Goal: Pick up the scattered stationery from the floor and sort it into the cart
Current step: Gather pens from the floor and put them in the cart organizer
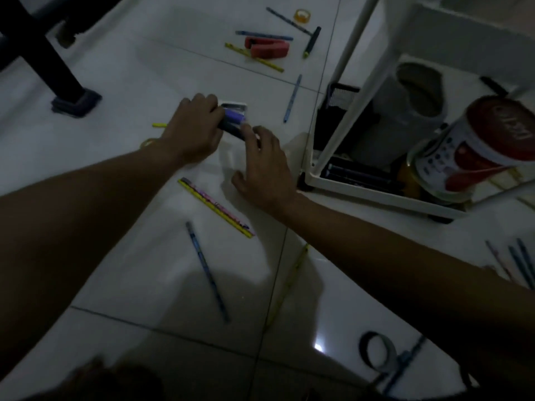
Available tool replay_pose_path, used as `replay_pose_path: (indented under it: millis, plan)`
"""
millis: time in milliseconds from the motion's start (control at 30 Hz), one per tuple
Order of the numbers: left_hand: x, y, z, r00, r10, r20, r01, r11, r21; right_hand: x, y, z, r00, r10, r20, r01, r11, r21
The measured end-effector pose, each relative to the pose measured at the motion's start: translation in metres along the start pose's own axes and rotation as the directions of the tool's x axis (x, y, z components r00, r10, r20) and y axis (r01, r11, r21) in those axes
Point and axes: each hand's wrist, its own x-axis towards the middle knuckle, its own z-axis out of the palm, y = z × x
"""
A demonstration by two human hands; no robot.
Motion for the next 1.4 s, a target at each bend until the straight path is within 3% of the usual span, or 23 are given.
replay_pose_path:
  millis: [167, 300, 367, 500, 667, 800, 1000, 1167, 1400]
  plan:
    - [-0.031, 0.049, -0.031, 0.994, 0.088, 0.057, -0.08, 0.987, -0.136, -0.042, -0.01, -0.031, 0.999, 0.016, 0.033, -0.007, 0.968, -0.25]
    - [-0.047, 0.099, -0.056, 0.964, 0.184, 0.192, -0.153, 0.974, -0.167, -0.075, -0.002, -0.063, 0.986, 0.059, 0.153, -0.044, 0.994, -0.101]
    - [-0.05, 0.122, -0.065, 0.941, 0.218, 0.259, -0.175, 0.968, -0.178, -0.096, 0.005, -0.077, 0.981, 0.062, 0.186, -0.039, 0.992, -0.12]
    - [-0.044, 0.169, -0.075, 0.919, 0.295, 0.262, -0.225, 0.938, -0.263, -0.132, 0.025, -0.111, 0.971, 0.122, 0.207, -0.086, 0.98, -0.177]
    - [-0.027, 0.209, -0.083, 0.93, 0.223, 0.291, -0.133, 0.945, -0.3, -0.148, 0.067, -0.155, 0.939, 0.27, 0.212, -0.175, 0.908, -0.38]
    - [-0.021, 0.224, -0.083, 0.941, 0.21, 0.264, -0.109, 0.93, -0.352, -0.146, 0.097, -0.172, 0.938, 0.334, 0.093, -0.261, 0.856, -0.446]
    - [-0.02, 0.228, -0.064, 0.899, 0.171, 0.402, -0.103, 0.977, -0.186, -0.124, 0.125, -0.169, 0.909, 0.414, 0.041, -0.345, 0.805, -0.483]
    - [-0.024, 0.233, -0.046, 0.916, 0.129, 0.379, -0.129, 0.991, -0.027, -0.103, 0.132, -0.15, 0.926, 0.374, 0.042, -0.313, 0.829, -0.463]
    - [-0.028, 0.236, -0.035, 0.917, 0.112, 0.382, -0.134, 0.99, 0.033, -0.084, 0.142, -0.135, 0.922, 0.376, 0.089, -0.316, 0.866, -0.389]
